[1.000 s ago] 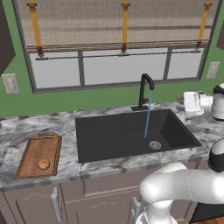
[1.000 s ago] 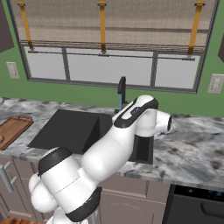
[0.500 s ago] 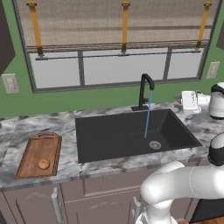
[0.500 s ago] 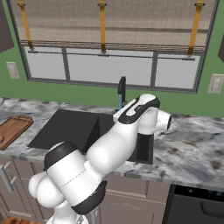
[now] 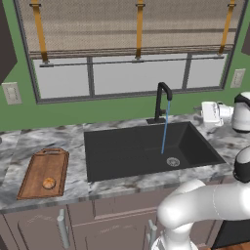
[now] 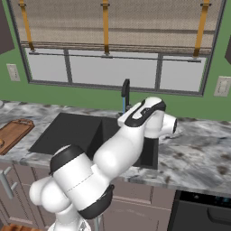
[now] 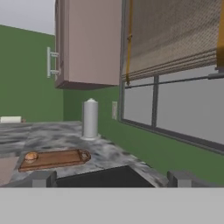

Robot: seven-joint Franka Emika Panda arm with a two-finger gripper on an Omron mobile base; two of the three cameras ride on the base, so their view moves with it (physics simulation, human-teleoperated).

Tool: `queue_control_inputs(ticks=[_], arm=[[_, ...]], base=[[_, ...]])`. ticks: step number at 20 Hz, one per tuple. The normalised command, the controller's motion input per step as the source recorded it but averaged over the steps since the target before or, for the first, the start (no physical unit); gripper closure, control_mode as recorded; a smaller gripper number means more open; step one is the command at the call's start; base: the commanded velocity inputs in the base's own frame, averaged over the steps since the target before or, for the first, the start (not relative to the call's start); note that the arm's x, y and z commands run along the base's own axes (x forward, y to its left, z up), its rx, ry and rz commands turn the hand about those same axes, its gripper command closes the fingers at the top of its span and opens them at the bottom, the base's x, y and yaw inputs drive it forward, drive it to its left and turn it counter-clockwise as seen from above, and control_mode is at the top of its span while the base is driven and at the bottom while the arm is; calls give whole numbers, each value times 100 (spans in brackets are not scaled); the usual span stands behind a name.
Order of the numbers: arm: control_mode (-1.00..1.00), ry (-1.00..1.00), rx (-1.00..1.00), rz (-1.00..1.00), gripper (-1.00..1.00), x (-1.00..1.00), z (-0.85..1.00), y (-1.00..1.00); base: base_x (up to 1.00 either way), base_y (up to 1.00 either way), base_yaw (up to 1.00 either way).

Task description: Pick the tangerine from the sink and place it on the cutting board to airdry. Then turn off the sink faucet.

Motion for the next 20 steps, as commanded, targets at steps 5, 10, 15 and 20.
queue_control_inputs(ticks=[5,10,15,20], arm=[[-100,-3,0,-1,-100,0,-6,5],[-100,-1,0,-3,-100,4,-1,2],[-100,0,0,-4,-100,10,0,1],[-100,0,0,-3,-100,14,-1,5]], base=[[0,0,0],[0,0,0],[0,0,0],[0,0,0]])
